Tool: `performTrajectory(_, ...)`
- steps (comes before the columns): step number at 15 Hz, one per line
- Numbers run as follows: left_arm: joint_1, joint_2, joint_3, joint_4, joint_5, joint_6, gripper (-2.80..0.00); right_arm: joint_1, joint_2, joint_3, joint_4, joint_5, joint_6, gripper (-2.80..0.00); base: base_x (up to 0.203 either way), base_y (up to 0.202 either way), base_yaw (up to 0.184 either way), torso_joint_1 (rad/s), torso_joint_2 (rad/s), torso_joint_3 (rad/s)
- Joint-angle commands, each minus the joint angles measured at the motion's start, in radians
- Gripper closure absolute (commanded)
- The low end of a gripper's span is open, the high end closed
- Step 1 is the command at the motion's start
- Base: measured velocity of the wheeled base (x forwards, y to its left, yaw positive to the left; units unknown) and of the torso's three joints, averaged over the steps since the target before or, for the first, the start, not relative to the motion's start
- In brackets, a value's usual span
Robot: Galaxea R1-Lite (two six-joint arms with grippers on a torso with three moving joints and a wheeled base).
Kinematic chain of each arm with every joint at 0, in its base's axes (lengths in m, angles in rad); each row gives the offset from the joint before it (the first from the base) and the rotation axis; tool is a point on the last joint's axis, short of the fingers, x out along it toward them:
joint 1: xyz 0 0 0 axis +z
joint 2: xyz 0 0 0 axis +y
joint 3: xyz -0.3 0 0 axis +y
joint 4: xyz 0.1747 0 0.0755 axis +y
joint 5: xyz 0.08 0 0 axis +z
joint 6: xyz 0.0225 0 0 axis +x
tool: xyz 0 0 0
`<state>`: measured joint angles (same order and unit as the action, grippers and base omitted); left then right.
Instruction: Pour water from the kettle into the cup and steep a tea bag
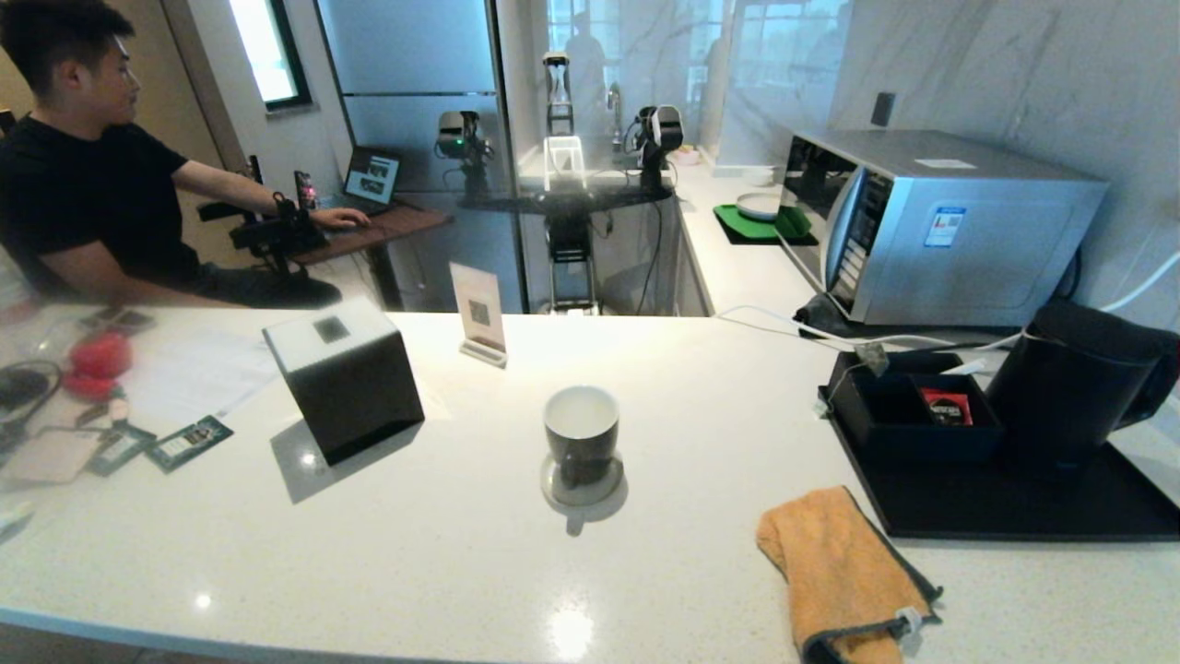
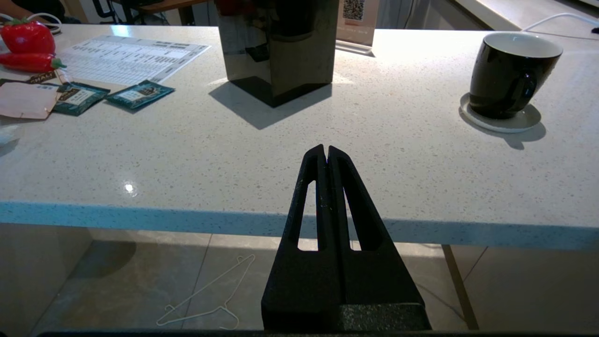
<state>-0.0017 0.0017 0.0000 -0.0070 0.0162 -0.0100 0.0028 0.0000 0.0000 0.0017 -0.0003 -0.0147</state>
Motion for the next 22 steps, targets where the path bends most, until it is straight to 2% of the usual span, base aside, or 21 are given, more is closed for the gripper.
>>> performTrajectory(1,0.0,0.0,0.0,0.0,0.001,-0.001,0.0,0.0,0.002,0.0,0.0,0.0,-0.001,0.0,0.0,0.0,0.0,0.0,0.0,0.0)
performTrajectory(22,0.0,0.0,0.0,-0.001,-0.001,0.001,0.0,0.0,0.002,0.0,0.0,0.0,-0.001,0.0,0.0,0.0,0.0,0.0,0.0,0.0)
